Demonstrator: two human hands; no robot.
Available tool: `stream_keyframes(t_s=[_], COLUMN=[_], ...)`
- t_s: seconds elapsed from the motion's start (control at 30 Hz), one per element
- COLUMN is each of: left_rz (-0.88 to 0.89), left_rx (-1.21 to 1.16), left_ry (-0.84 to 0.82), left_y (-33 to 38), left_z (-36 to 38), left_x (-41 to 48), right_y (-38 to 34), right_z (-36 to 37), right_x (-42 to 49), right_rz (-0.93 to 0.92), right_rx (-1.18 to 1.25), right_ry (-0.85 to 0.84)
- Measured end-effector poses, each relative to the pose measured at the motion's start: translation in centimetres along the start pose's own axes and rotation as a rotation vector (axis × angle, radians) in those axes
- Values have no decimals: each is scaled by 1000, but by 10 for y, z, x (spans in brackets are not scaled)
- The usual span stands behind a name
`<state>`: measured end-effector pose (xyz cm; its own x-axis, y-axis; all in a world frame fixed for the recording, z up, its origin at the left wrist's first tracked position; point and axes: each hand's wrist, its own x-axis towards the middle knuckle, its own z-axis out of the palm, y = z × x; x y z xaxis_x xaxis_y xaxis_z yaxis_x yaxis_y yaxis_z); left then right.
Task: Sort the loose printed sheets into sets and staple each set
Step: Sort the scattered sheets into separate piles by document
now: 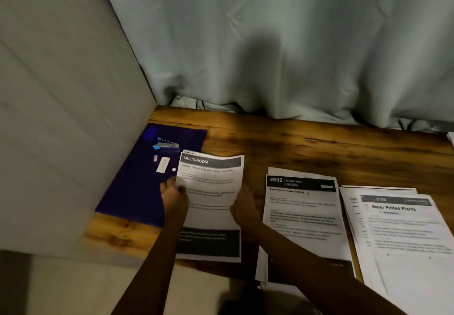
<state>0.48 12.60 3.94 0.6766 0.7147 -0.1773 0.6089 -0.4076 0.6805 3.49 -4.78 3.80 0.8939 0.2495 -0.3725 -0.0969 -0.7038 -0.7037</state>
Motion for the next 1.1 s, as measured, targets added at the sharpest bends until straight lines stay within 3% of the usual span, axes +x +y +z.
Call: stream_keyframes(t_s=[0.13, 0.23, 0.33, 0.43, 0.57, 0.8, 1.1], left_rz=[-28, 109, 242, 258, 287, 226, 147], left_rx=[132, 103, -30, -37, 36, 212, 213], left_ry=[44, 77, -78, -274, -400, -567, -504], left_y=[-9, -3, 13, 34, 53, 63, 73], left_z=[7, 17, 37, 65, 101, 140, 153], left_x=[-3, -18, -44, -74, -110, -144, -147], right_y=[8, 25, 54, 87, 128, 155, 166], right_z=[-4, -19, -42, -67, -94, -104, -117], right_x=[1, -7, -20, -35, -58, -75, -71], right_rz=[21, 35, 90, 195, 333, 469, 480], right_rx=[-44, 12, 101, 82, -13, 4, 128], right_ry=[55, 175, 319, 421, 512, 460, 428])
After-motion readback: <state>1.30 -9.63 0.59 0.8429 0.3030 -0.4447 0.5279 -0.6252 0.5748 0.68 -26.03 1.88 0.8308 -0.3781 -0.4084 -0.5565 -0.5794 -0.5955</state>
